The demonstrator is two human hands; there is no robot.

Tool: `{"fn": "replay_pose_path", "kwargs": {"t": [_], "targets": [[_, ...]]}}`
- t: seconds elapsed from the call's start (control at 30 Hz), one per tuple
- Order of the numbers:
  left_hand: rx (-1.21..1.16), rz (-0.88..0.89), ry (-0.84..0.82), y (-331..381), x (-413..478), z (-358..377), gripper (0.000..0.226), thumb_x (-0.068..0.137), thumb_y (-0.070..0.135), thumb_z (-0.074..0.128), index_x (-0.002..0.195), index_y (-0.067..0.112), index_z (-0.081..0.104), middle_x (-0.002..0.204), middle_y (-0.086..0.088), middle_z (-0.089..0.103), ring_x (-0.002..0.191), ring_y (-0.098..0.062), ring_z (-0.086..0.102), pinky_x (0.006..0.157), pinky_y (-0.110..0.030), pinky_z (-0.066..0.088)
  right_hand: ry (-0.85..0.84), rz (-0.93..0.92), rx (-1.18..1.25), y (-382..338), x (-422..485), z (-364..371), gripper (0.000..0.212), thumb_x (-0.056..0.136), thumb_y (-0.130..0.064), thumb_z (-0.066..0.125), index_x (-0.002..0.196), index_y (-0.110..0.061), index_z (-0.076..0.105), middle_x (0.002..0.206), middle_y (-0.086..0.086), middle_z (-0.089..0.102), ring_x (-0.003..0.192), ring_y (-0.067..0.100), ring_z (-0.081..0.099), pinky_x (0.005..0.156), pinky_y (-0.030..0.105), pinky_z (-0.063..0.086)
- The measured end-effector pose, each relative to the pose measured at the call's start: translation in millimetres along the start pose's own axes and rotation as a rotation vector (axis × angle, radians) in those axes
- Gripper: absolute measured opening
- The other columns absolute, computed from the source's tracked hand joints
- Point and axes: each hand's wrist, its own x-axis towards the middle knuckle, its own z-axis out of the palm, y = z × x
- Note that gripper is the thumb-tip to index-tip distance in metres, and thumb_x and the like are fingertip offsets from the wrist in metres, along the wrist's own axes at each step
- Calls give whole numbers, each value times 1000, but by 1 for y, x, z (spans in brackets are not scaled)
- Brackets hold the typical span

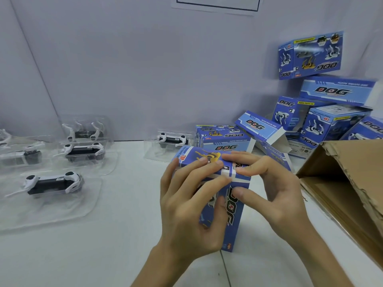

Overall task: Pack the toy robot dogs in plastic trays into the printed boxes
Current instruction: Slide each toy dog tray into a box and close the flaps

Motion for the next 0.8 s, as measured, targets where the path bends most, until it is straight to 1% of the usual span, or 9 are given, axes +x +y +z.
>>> {"fn": "replay_pose_path", "kwargs": {"t": [0.07,0.13,0.23,0.33,0.43,0.57,0.67,0.73,0.8], "targets": [[-6,2,9,-1,0,0,25,84,20,60,107,21,68,123,1,69,122,-20,60,114,-45,33,-5,3,8,0,0,0,20,79,-24,71,97,-23,64,125,-5,69,130,26,55,102,53,48],[-15,9,6,-2,1,-1,22,87,22,59,107,22,68,122,1,69,120,-19,61,110,-42,38,-8,4,16,1,1,0,20,78,-23,72,96,-23,64,125,-4,70,130,26,56,102,50,48],[-17,29,-1,-5,3,-3,20,94,28,54,107,22,69,120,2,69,115,-18,64,104,-37,42,-11,6,19,1,1,-1,22,77,-18,76,94,-23,65,123,-2,71,129,26,56,103,53,46],[-22,33,13,-5,4,-3,23,84,18,60,99,16,77,116,2,71,107,-19,66,96,-38,45,-17,10,18,0,2,-2,20,76,-21,75,93,-26,66,122,-3,71,129,27,56,102,57,46],[-53,29,19,-6,4,-3,25,82,17,58,101,17,75,116,3,71,108,-17,65,96,-37,45,-22,19,12,-1,2,-2,22,76,-16,78,93,-25,66,121,-3,71,129,26,57,102,57,46],[-51,39,5,-7,4,-4,30,82,17,56,100,12,78,116,1,72,109,-19,66,96,-37,44,-38,33,15,-3,3,-4,19,76,-26,73,94,-26,67,121,-5,71,129,25,56,97,58,49],[-64,23,12,-5,3,-5,33,82,18,55,107,13,75,118,2,71,112,-15,64,98,-36,44,-50,50,17,-3,2,-5,22,77,-22,78,95,-27,66,122,-6,70,130,26,54,93,57,53],[-102,-2,23,-5,3,-5,38,83,18,54,117,13,69,120,3,70,113,-13,63,98,-36,43,-51,63,37,-3,1,-5,23,78,-17,76,95,-28,66,123,-5,70,132,27,53,90,56,55],[-93,8,16,-5,4,-5,39,83,17,53,118,14,70,120,5,69,112,-14,63,96,-36,43,-50,59,36,-2,1,-5,23,78,-15,75,94,-28,66,123,-5,70,131,27,53,91,57,54]]}}
